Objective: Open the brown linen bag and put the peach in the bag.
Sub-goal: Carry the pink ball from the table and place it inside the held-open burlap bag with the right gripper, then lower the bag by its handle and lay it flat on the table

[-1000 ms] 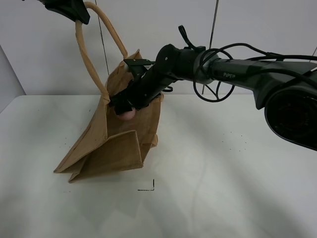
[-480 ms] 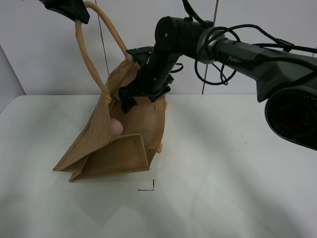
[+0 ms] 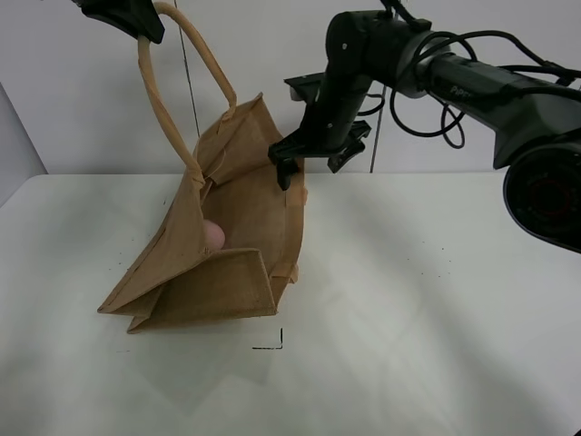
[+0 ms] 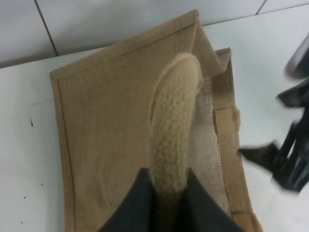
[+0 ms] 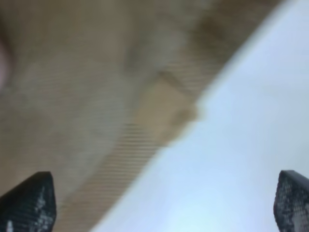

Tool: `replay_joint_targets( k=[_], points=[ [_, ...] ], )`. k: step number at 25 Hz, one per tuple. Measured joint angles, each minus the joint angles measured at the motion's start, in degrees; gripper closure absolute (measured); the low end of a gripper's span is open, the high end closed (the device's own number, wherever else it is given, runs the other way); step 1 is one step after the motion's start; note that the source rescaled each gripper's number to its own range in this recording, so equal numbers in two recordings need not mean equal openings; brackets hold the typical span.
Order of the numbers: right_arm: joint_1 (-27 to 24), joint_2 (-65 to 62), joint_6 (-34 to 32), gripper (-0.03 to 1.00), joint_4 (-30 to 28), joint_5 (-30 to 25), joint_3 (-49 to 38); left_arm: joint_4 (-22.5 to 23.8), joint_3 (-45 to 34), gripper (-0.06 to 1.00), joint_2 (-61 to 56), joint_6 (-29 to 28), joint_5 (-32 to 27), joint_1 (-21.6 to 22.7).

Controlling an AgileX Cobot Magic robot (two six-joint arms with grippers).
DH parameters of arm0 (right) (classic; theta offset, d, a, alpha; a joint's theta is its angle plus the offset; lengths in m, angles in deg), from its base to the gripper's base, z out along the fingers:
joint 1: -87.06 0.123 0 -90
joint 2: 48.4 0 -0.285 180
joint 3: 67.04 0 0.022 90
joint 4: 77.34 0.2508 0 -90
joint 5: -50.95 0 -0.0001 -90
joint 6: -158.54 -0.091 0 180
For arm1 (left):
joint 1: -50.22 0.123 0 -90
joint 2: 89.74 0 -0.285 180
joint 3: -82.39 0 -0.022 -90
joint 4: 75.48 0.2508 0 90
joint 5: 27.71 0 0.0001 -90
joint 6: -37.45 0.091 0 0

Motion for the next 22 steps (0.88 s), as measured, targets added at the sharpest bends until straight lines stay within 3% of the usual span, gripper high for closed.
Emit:
replay_joint_targets(
  k=[13,18,22],
  points=[
    [-20.5,0.0,0.7,-0.03,-0.8,0.1,0.0,0.0,0.0,0.94,0.0,0.0,0.0,0.0],
    [-25.2,0.0,1.0,-0.03,-0.9,0.1,0.0,0.0,0.0,0.94,0.0,0.0,0.0,0.0],
    [-26.0,-0.9,1.0,-0.03,-1.1,0.1,-2.0,0.0,0.0,0.94,0.0,0.0,0.0,0.0]
  ],
)
